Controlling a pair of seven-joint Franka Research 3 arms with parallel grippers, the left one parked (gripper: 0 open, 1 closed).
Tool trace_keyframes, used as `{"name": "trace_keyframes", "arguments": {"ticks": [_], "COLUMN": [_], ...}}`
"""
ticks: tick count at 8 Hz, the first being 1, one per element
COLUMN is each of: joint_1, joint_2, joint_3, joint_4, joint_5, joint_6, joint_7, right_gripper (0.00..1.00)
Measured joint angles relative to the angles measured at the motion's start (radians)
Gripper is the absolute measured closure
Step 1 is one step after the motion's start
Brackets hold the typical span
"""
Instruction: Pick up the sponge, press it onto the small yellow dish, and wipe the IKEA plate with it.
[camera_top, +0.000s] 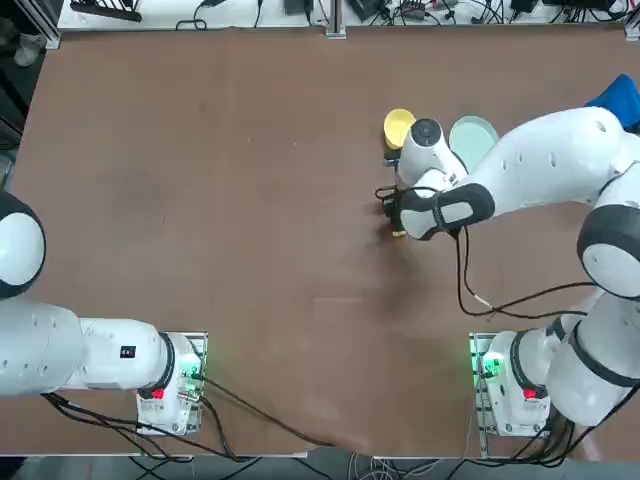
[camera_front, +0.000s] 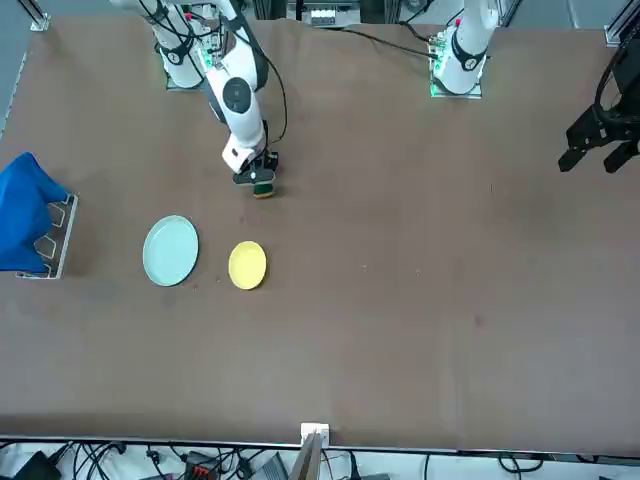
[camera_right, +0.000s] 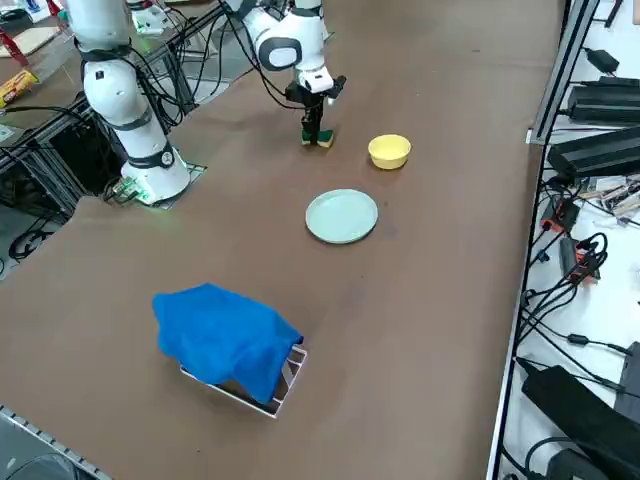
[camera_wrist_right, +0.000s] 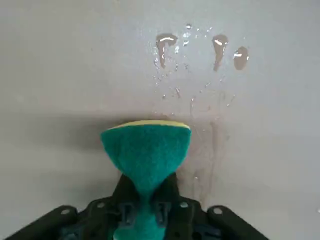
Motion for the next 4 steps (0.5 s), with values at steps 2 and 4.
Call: {"name": "trace_keyframes", "arguments": {"ticks": [2,4], "joint_1": [-0.001,-0.015], "joint_2": [-0.042,-0.097], "joint_3": [-0.008,-0.038], "joint_4": [0.006,0.064], "joint_5": [0.0,0.0], "joint_6": [-0.047,-0.176], "joint_7": [0.0,0.001], "right_gripper": [0.79,0.79]}}
